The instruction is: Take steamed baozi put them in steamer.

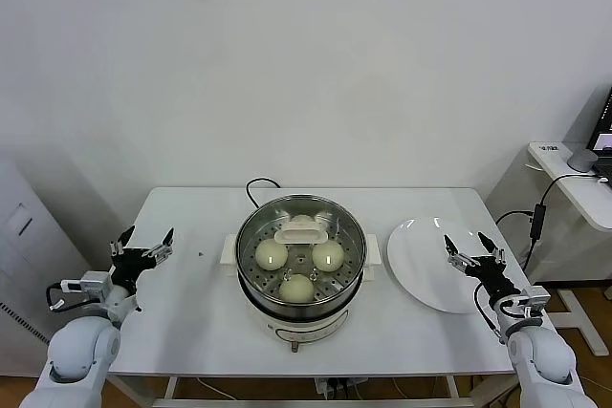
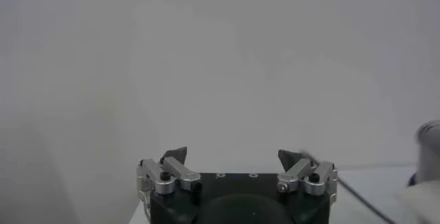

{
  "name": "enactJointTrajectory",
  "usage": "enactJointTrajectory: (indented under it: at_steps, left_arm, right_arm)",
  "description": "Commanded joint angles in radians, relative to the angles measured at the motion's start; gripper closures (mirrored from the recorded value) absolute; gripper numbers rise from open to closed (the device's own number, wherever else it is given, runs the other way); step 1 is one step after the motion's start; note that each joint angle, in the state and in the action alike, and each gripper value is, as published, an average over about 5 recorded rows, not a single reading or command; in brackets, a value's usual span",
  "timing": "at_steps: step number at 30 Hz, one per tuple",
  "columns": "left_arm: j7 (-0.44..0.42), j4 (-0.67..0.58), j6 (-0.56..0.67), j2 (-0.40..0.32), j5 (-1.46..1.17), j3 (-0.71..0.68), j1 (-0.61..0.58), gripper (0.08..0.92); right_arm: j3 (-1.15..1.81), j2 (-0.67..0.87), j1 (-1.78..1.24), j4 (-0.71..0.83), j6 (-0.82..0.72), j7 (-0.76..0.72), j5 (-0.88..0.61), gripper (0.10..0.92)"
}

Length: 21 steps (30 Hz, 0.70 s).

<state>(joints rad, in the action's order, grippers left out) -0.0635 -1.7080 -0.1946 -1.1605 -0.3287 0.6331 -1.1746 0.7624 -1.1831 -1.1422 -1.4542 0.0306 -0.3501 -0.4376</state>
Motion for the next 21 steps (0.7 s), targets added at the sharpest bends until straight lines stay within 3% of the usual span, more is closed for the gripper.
enactJointTrajectory:
  at_steps: [1, 21]
  left_arm:
    - [0.012, 0.075, 0.013, -0.008, -0.014, 0.009, -0.002, 0.177]
    - [0.017, 0.051, 0.002, -0.019, -0.039, 0.006, -0.007, 0.177]
  right_arm:
    - [0.002, -0.003, 0.0, -0.001, -0.015, 0.022, 0.007, 0.203]
    - [0.004, -0.02, 0.004, 0.006, -0.019, 0.033, 0.038, 0.203]
